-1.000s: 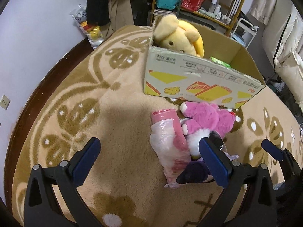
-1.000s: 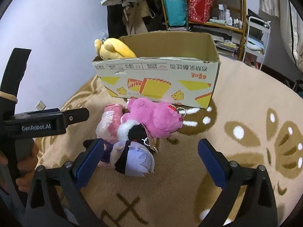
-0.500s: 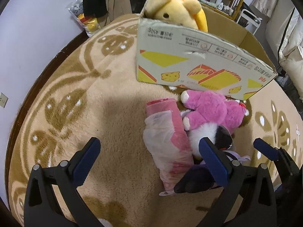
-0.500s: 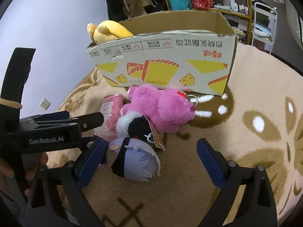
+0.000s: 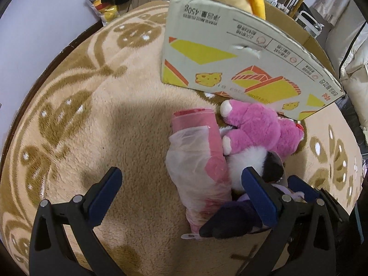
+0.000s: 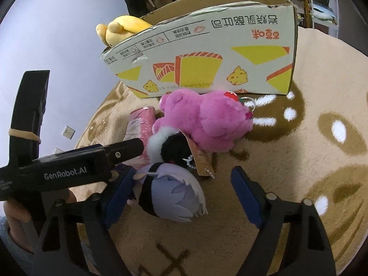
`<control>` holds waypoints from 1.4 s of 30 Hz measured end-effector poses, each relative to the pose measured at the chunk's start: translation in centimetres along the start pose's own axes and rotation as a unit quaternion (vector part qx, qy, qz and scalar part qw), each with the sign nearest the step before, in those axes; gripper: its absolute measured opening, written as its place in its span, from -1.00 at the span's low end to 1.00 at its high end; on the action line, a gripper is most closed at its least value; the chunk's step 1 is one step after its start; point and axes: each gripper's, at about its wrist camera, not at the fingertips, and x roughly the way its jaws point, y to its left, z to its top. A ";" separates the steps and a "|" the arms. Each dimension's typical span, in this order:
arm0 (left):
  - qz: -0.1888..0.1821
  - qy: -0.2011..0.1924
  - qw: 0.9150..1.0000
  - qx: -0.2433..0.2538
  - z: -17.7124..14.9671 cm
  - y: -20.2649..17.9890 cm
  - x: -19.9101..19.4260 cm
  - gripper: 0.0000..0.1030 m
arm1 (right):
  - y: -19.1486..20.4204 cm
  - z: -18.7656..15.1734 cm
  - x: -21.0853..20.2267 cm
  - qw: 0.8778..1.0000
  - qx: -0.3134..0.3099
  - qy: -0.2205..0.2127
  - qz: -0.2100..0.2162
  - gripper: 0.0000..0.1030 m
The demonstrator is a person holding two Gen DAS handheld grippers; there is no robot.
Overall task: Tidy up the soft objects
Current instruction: 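Close left tool on pink-wrapped cylinder while right tool closes on purple-haired doll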
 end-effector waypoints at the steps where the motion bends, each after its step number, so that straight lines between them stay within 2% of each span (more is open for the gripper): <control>1: 0.000 0.001 1.000 -0.002 0.0 0.1 0.1 0.99 | 0.0 0.0 0.1 1.000 0.000 0.001 0.007 0.43; 4: -0.004 0.003 1.000 -0.010 0.1 0.3 0.3 0.99 | 0.4 0.1 0.2 1.000 -0.004 0.000 0.019 0.11; 6: 0.000 0.005 1.000 -0.018 0.1 0.5 0.5 0.99 | 1.0 0.2 0.1 1.000 -0.015 -0.002 0.017 0.05; 9: 0.010 0.010 1.000 -0.021 0.1 0.7 1.0 0.99 | 1.7 0.2 0.1 0.999 -0.031 -0.003 0.010 0.03; 20: 0.005 0.025 0.999 -0.026 0.5 1.2 2.5 0.99 | 1.9 0.3 -0.7 0.998 -0.059 -0.015 -0.033 0.02; 25: 0.019 0.030 0.999 -0.020 0.6 0.8 3.5 0.99 | 1.6 0.2 -1.1 0.997 -0.064 -0.012 -0.045 0.02; 42: 0.051 0.026 0.998 -0.012 0.3 -0.3 4.4 1.00 | 1.1 0.0 -0.6 0.997 -0.061 -0.005 -0.047 0.02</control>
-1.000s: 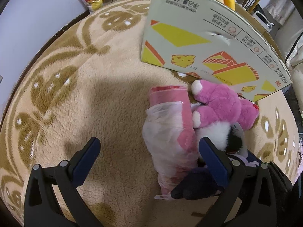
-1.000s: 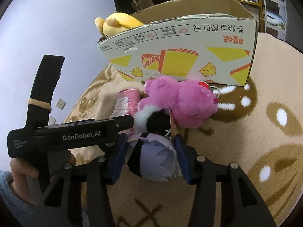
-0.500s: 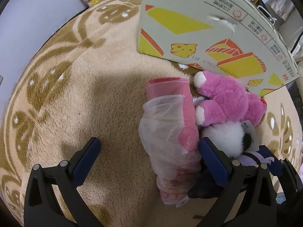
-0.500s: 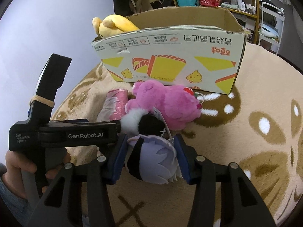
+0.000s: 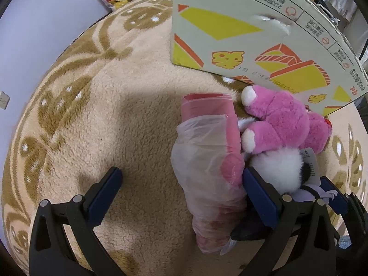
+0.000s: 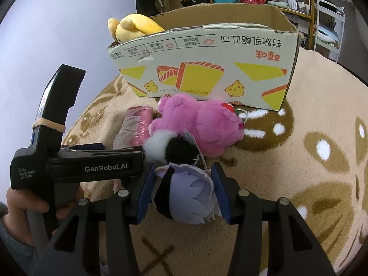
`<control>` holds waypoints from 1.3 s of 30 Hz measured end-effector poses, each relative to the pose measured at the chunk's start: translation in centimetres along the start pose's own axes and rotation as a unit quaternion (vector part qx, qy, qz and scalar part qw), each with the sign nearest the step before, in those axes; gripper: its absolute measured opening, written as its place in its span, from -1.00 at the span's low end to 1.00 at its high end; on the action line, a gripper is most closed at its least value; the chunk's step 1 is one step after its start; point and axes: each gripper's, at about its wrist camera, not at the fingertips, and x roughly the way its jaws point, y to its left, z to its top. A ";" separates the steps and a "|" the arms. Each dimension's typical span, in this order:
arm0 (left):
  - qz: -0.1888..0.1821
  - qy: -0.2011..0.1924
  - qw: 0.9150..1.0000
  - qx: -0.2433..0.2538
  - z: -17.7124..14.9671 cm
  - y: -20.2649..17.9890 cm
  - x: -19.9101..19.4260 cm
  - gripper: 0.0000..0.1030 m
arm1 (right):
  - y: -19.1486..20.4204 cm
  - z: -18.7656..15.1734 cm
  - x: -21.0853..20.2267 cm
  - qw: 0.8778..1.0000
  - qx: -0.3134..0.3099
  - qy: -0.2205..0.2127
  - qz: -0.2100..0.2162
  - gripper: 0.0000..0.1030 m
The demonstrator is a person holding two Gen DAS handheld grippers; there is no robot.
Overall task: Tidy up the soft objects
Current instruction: 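Close left tool on pink-wrapped cylinder while right tool closes on purple-haired doll, then lift the pink-wrapped cylinder and doll plush and carry them over the box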
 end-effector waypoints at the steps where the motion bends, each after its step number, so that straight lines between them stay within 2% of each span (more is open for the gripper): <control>1: 0.002 0.001 1.000 0.000 -0.1 0.0 0.0 1.00 | 0.0 0.0 -0.1 1.000 -0.001 0.000 0.000 0.02; 5: 0.004 0.003 1.000 0.003 -0.3 -0.1 0.0 0.98 | 0.1 0.0 -0.1 1.000 -0.005 0.000 -0.001 0.02; 11: 0.000 0.001 1.000 0.014 -0.7 -0.4 -0.4 0.68 | 0.4 0.0 -0.1 1.000 -0.013 0.002 0.000 0.00; 16: -0.026 -0.008 0.998 0.050 -1.4 -1.8 -1.4 -0.07 | 0.9 -0.1 -0.4 1.000 -0.027 -0.001 -0.005 -0.01; 18: -0.027 -0.012 0.998 0.062 -1.6 -2.4 -1.6 -0.16 | 1.0 -0.2 -0.5 1.000 -0.030 0.000 -0.007 -0.01; 21: -0.032 -0.015 0.997 0.064 -1.7 -2.6 -1.7 -0.24 | 1.1 -0.2 -0.5 1.000 -0.031 0.000 -0.007 -0.02; 25: -0.036 -0.024 0.997 0.063 -1.5 -1.8 -3.0 -0.45 | 1.0 -0.3 -0.7 1.000 -0.028 -0.003 -0.009 -0.03; 31: -0.037 -0.032 0.997 0.067 -1.9 -2.0 -4.1 -0.61 | -0.2 -0.3 -1.4 1.000 -0.001 -0.007 -0.005 -0.03; 39: -0.021 -0.048 0.996 0.076 -2.9 -2.2 -6.0 -0.67 | -1.0 -0.2 -2.4 1.000 0.008 -0.020 -0.010 -0.03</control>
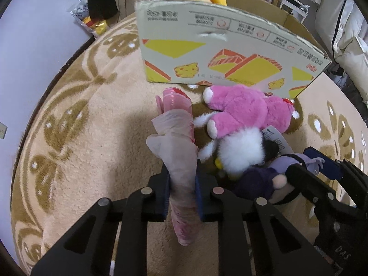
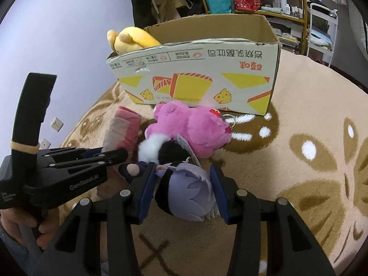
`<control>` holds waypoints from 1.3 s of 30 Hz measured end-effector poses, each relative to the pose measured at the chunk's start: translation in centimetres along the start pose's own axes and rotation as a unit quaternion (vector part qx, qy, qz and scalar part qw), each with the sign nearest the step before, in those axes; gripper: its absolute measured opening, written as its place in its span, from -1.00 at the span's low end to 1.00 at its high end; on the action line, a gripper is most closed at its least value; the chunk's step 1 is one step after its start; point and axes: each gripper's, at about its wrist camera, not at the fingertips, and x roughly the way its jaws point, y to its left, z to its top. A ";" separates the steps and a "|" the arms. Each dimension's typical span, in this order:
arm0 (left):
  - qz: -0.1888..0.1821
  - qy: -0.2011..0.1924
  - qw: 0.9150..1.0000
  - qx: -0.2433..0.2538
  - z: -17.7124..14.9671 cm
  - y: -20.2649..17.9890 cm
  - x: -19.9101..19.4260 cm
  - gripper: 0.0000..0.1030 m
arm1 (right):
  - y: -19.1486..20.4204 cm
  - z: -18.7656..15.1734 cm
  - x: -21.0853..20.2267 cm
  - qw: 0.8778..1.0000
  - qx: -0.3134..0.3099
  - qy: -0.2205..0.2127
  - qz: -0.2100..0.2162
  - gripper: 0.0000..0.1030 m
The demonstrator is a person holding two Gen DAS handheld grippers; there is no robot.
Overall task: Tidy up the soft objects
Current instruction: 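Lift the pink-wrapped cylinder and doll plush and carry them over the box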
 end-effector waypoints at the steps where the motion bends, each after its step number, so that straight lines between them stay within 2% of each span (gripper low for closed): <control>1: 0.003 -0.005 1.000 -0.002 0.0 0.1 -0.4 -0.67 | 0.0 0.0 -0.1 1.000 0.001 -0.002 0.000 -0.03; 5: 0.016 -0.023 1.000 -0.005 -0.3 0.4 -1.7 -0.67 | -0.1 0.2 -0.7 1.000 0.003 -0.011 -0.003 -0.03; 14: 0.022 -0.032 0.999 -0.014 -0.5 1.2 -2.8 -0.68 | -0.7 0.6 -2.4 0.999 0.010 -0.046 -0.009 -0.03; 20: 0.032 -0.065 0.997 -0.010 -0.7 1.0 -4.3 -0.68 | -0.2 1.5 -3.3 0.996 -0.011 -0.083 -0.032 -0.05; 31: 0.089 -0.171 0.981 0.017 0.4 0.2 -9.0 -0.68 | 0.0 4.4 -7.8 0.984 -0.018 -0.167 -0.066 -0.05; 39: 0.107 -0.194 0.975 0.013 2.6 1.4 -10.0 -0.68 | -0.3 6.6 -9.0 0.977 -0.024 -0.194 -0.086 -0.05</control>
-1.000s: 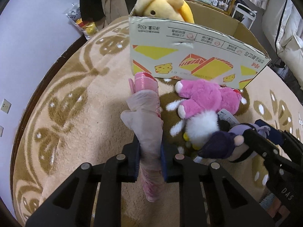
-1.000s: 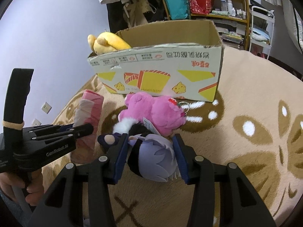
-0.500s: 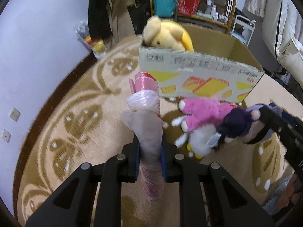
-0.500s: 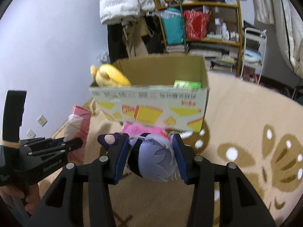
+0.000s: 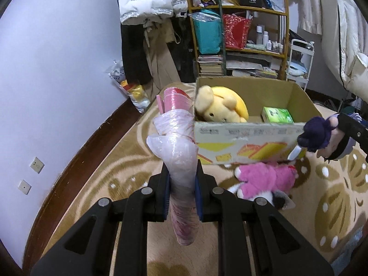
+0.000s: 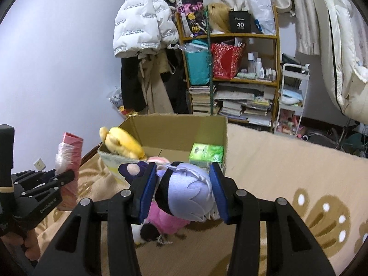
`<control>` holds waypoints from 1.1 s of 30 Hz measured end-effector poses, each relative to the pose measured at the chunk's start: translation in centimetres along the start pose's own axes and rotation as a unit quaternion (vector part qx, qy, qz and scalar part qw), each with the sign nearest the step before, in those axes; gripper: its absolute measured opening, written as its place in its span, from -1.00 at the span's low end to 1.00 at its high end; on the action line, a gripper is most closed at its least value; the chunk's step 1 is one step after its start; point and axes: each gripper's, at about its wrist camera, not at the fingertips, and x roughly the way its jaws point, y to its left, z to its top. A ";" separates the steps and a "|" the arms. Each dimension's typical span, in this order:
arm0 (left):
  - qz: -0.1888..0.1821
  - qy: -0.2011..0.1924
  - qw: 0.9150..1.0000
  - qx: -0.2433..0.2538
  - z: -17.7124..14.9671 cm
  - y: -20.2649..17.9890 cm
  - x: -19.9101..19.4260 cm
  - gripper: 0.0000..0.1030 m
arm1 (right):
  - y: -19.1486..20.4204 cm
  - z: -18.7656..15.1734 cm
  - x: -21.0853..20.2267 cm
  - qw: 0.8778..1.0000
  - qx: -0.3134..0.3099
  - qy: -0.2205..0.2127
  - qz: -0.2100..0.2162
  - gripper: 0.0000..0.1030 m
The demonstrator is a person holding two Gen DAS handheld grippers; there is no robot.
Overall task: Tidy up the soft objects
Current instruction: 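Lift the pink-wrapped cylinder and doll plush and carry them over the box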
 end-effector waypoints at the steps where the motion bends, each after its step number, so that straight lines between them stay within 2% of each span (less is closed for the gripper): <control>1: 0.001 -0.002 1.000 -0.001 0.4 0.1 -0.1 -0.68 | -0.1 0.3 0.1 1.000 0.000 -0.003 0.000 -0.05; 11: 0.014 -0.059 0.998 0.021 4.8 0.2 -2.8 -0.68 | 0.0 2.1 0.2 1.000 -0.008 -0.021 -0.005 -0.05; 18: -0.008 -0.088 0.996 0.025 9.0 -1.1 -3.0 -0.68 | 0.0 3.4 0.7 0.999 -0.010 -0.033 -0.006 -0.05; 26: -0.039 -0.082 0.995 0.031 12.1 -3.9 -0.2 -0.67 | 0.1 5.6 2.2 0.998 -0.031 -0.049 -0.013 -0.05; 30: -0.070 -0.055 0.996 0.013 13.2 -4.5 1.7 -0.67 | 0.0 5.9 3.5 0.998 -0.036 -0.045 -0.016 -0.05; 33: -0.080 -0.034 0.996 0.013 13.5 -4.9 3.0 -0.67 | -0.7 5.8 4.5 1.000 -0.006 -0.028 0.001 -0.05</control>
